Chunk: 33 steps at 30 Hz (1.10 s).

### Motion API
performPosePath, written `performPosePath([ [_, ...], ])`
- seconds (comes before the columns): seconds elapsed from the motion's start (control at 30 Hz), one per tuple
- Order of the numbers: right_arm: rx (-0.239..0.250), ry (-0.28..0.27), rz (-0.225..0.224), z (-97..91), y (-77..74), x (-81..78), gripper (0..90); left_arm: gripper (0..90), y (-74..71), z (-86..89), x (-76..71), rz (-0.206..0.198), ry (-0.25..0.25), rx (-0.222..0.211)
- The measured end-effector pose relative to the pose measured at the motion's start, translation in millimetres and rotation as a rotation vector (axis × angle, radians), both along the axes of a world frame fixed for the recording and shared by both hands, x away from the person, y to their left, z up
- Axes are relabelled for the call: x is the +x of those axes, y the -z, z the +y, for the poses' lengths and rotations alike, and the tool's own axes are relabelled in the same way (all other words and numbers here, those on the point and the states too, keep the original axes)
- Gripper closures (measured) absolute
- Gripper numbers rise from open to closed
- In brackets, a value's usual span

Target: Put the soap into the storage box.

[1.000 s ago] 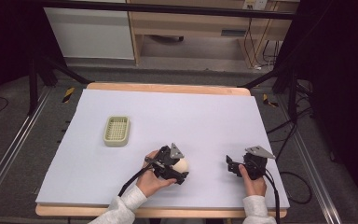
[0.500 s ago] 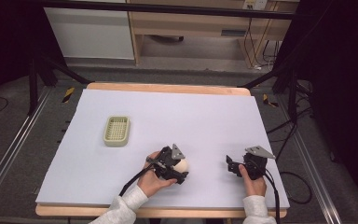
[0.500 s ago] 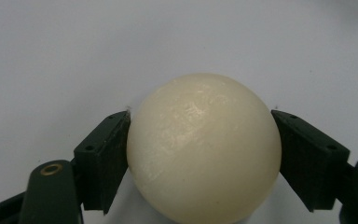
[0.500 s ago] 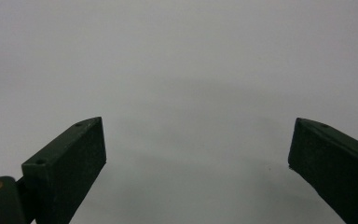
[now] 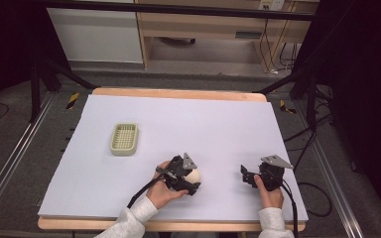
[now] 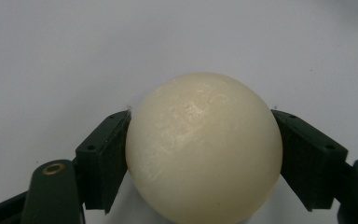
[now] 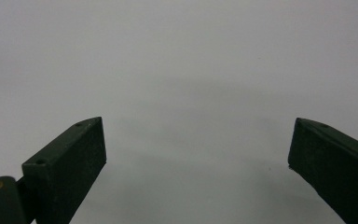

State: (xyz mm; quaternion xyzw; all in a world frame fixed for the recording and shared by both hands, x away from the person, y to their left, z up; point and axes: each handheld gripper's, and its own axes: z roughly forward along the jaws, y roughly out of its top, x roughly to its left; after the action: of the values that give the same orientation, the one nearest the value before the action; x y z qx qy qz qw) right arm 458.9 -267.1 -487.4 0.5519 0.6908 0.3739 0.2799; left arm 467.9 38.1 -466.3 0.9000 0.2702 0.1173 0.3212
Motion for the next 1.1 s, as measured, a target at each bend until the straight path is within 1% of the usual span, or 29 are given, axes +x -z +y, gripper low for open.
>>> performPosePath([
  [0.37, 0.0, -0.001, 0.0, 0.0, 0.0, 0.0, 4.5, 23.6, -0.4, 0.3, 0.2, 0.0, 0.003, 0.0],
  [0.57, 0.001, -0.001, 0.0, -0.1, 0.0, 0.0, 4.5, 23.7, -2.1, 1.3, 0.3, 0.002, 0.004, 0.016],
  [0.7, 0.001, 0.0, 0.001, -0.1, -0.1, 0.0, 4.5, 23.7, -4.3, 2.5, -1.5, 0.003, 0.006, 0.007],
  [0.73, 0.002, -0.001, 0.0, -0.1, 0.0, 0.0, 4.6, 23.7, -6.1, 3.4, -2.2, 0.005, 0.013, 0.003],
  [0.9, 0.006, -0.001, 0.003, 0.0, -0.3, -0.2, 4.5, 23.7, -9.6, 6.1, -2.9, 0.005, 0.01, -0.007],
  [0.93, 0.007, -0.001, 0.003, 0.0, -0.3, -0.2, 4.5, 23.7, -10.5, 7.2, -2.9, -0.001, 0.005, -0.009],
  [1.1, 0.006, -0.002, 0.002, -0.3, -0.2, 0.0, 4.5, 23.7, -14.2, 12.4, -2.9, 0.002, 0.002, -0.015],
])
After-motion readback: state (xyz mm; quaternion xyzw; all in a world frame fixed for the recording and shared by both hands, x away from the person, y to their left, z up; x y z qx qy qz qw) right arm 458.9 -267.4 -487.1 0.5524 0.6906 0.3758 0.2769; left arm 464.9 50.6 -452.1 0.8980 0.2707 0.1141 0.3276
